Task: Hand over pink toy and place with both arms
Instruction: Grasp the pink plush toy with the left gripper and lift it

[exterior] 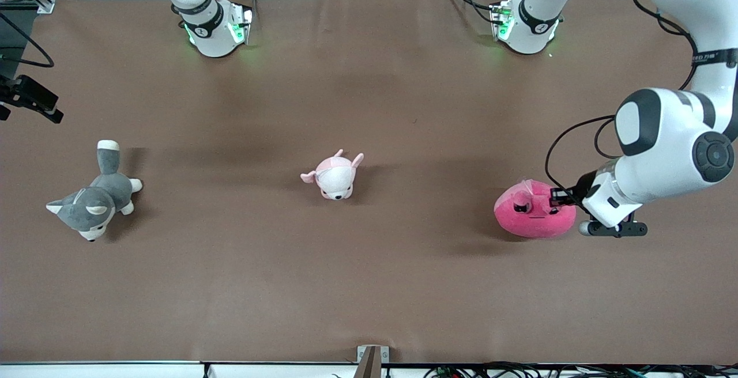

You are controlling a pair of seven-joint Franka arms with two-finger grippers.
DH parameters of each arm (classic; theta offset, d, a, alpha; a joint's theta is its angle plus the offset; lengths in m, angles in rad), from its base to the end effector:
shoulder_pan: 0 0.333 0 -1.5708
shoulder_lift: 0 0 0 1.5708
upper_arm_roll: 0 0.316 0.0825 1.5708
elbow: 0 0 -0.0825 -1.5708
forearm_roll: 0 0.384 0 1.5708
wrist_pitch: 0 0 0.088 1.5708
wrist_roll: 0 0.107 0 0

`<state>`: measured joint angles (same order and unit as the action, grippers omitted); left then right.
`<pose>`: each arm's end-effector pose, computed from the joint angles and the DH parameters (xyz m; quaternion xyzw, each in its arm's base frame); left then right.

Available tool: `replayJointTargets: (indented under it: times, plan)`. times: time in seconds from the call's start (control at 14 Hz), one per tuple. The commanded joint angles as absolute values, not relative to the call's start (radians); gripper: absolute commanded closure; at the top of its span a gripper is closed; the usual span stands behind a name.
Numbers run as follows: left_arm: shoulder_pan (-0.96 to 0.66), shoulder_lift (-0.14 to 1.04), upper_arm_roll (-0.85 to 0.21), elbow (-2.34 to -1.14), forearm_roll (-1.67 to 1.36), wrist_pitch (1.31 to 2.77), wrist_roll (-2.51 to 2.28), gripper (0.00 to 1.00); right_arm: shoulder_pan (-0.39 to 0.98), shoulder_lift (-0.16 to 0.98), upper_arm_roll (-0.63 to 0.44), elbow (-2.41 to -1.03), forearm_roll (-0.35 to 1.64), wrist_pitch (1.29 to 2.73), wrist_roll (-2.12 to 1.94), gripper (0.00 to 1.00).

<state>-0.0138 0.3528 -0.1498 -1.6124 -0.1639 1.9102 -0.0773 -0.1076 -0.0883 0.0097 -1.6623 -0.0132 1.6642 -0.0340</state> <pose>0.6460 -0.1078 0.4217 0.9944 -0.0098 -0.0380 0.0984 0.5332 -0.0534 0.6377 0.9985 -0.0316 0.0445 0.0100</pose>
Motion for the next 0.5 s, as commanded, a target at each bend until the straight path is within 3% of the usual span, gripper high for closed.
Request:
replayJointTargets:
  times: [0.0, 0.21, 0.43]
  plan:
    - [-0.011, 0.302, -0.240, -1.517, -0.181, 1.760, -0.178, 1.00, -0.118, -0.100, 0.023, -1.674, 0.076, 1.638, -0.035, 0.00]
    - [-0.011, 0.292, -0.383, -1.441, -0.176, 1.709, -0.381, 1.00, -0.111, -0.098, 0.026, -1.672, 0.225, 1.618, -0.031, 0.01]
    - [-0.021, 0.295, -0.510, -1.404, -0.176, 1.713, -0.556, 1.00, -0.072, -0.094, 0.026, -1.674, 0.366, 1.598, 0.000, 0.17]
